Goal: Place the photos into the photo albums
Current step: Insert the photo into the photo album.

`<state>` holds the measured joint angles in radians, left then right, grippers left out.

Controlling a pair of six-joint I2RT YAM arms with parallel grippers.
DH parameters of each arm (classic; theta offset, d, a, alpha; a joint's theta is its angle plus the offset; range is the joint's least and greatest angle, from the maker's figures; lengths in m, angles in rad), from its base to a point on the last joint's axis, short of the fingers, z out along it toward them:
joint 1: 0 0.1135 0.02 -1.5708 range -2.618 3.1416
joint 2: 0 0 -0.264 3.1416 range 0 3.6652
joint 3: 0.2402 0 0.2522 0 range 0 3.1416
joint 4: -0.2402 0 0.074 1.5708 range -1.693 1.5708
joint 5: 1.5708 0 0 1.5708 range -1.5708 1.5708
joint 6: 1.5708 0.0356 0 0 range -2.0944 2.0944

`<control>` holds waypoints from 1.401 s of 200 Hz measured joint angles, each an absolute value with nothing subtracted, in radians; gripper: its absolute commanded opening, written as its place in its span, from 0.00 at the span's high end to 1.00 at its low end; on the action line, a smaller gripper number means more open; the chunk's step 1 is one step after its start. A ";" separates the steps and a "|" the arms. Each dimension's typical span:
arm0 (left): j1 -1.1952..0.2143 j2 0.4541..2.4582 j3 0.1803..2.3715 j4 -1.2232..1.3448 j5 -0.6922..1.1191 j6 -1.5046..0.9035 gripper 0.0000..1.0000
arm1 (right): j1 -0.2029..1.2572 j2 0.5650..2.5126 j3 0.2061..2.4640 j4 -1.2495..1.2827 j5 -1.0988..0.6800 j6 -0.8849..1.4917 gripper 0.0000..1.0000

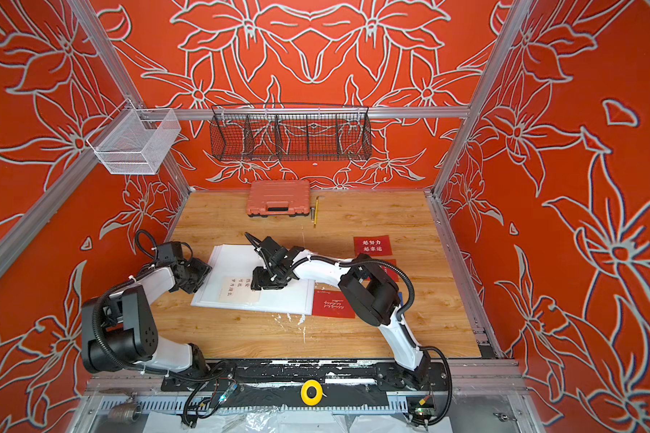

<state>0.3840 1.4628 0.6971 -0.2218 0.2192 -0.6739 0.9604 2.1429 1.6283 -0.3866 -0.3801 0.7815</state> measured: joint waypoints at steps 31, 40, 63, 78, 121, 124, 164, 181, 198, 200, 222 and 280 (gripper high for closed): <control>0.384 1.462 0.694 -0.218 0.220 -0.674 0.43 | 0.971 2.180 1.681 -0.424 -0.372 0.782 0.46; 0.384 1.461 0.693 -0.216 0.220 -0.674 0.43 | 0.974 2.190 1.692 -0.437 -0.366 0.781 0.46; 0.384 1.460 0.693 -0.216 0.220 -0.674 0.43 | 0.977 2.196 1.697 -0.458 -0.355 0.782 0.47; 0.384 1.460 0.692 -0.215 0.220 -0.674 0.43 | 0.977 2.196 1.701 -0.472 -0.353 0.783 0.46; 0.384 1.460 0.692 -0.215 0.220 -0.674 0.43 | 0.985 2.224 1.755 -0.490 -0.352 0.786 0.46; 0.384 1.460 0.692 -0.215 0.220 -0.674 0.43 | 0.987 2.227 1.760 -0.490 -0.352 0.786 0.46; 0.384 1.460 0.692 -0.215 0.220 -0.674 0.43 | 1.002 2.251 1.782 -0.497 -0.353 0.790 0.46; 0.384 1.460 0.692 -0.215 0.220 -0.674 0.43 | 1.004 2.252 1.783 -0.498 -0.353 0.793 0.47; 0.384 1.460 0.692 -0.215 0.220 -0.674 0.43 | 1.004 2.255 1.794 -0.500 -0.354 0.794 0.47; 0.384 1.460 0.692 -0.215 0.220 -0.674 0.43 | 1.005 2.255 1.796 -0.501 -0.354 0.794 0.47; 0.384 1.460 0.691 -0.214 0.220 -0.674 0.43 | 1.006 2.269 1.826 -0.506 -0.354 0.797 0.47; 0.384 1.460 0.692 -0.215 0.220 -0.674 0.43 | 1.008 2.310 1.856 -0.509 -0.367 0.803 0.47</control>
<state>0.3840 1.4601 0.6918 -0.2146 0.2203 -0.6743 1.0077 2.3096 1.8561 -0.5091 -0.3668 0.8032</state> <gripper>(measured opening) 0.570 0.534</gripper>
